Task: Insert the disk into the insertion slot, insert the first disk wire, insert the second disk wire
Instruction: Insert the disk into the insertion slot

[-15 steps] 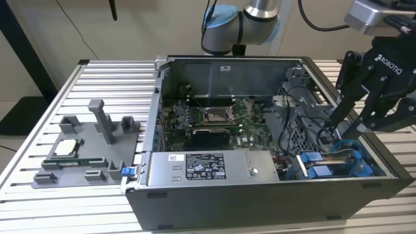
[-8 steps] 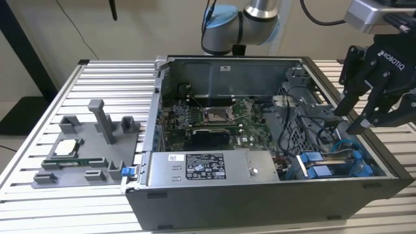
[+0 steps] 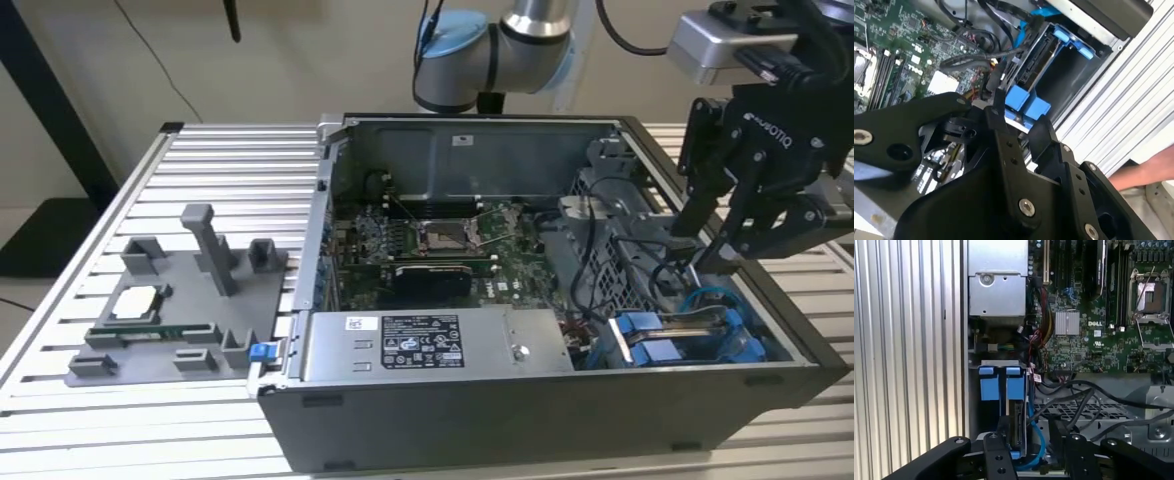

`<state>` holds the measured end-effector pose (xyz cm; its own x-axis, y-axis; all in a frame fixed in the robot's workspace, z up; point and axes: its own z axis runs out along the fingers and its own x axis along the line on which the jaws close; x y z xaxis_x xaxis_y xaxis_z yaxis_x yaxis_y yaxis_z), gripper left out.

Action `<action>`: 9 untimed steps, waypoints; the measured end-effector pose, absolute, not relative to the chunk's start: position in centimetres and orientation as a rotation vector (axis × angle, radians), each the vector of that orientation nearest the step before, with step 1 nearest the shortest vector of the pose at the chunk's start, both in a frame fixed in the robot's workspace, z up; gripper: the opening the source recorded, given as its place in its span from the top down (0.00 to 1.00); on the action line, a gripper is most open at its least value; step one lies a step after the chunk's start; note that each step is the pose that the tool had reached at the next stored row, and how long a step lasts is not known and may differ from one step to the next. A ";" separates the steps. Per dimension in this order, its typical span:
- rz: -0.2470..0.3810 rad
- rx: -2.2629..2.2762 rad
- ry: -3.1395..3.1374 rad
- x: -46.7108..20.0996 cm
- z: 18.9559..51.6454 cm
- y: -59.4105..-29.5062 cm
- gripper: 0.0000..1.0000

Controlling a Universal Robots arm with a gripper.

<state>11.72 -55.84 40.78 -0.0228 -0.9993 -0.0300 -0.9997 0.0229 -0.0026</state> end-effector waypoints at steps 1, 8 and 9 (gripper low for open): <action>0.029 -2.179 2.230 11.7 40.8 -55.6 0.00; 0.027 -2.179 2.229 11.7 40.7 -55.4 0.00; 0.027 -2.179 2.229 11.7 40.7 -55.3 0.00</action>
